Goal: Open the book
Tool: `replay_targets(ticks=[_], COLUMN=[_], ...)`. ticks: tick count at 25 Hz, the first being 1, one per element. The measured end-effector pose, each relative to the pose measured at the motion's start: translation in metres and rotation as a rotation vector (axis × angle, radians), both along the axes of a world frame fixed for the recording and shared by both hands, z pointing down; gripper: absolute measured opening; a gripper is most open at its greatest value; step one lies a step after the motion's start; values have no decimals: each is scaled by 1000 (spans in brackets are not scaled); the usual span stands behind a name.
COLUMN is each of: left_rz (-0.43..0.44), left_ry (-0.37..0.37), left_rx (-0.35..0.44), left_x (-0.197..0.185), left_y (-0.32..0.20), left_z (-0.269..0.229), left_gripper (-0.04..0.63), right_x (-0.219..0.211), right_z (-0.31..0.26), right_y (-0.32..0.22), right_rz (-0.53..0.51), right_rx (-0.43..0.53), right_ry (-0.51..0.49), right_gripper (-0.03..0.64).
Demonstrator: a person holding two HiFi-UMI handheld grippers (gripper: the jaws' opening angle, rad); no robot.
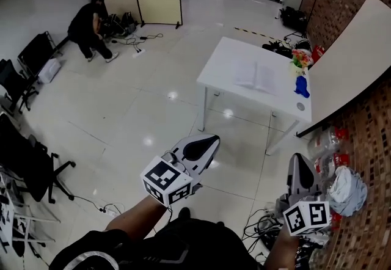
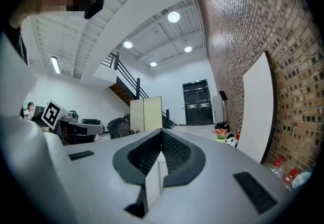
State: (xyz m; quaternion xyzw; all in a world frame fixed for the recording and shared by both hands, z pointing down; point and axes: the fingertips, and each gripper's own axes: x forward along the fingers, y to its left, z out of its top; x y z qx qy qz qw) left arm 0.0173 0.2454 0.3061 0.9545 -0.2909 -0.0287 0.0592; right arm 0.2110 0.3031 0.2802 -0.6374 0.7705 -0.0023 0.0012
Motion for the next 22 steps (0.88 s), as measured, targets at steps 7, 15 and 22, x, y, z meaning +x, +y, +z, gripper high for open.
replay_targets(ticks=[7,15,22], left_rz=[-10,-20,-25], left_ry=[0,-10,-12], left_rx=[-13,-5,-5], left_x=[14,11,5], left_y=[15,25,25], left_z=[-1,-3,-1], left_gripper=[-5,-5,-5], right_x=[13,10,7], right_z=[3,3,2], right_y=[15,21,21], right_rz=[-1,-12,-7], right_rx=[-5,-2,7], right_ry=[-7,0,11], right_gripper=[3,3,3])
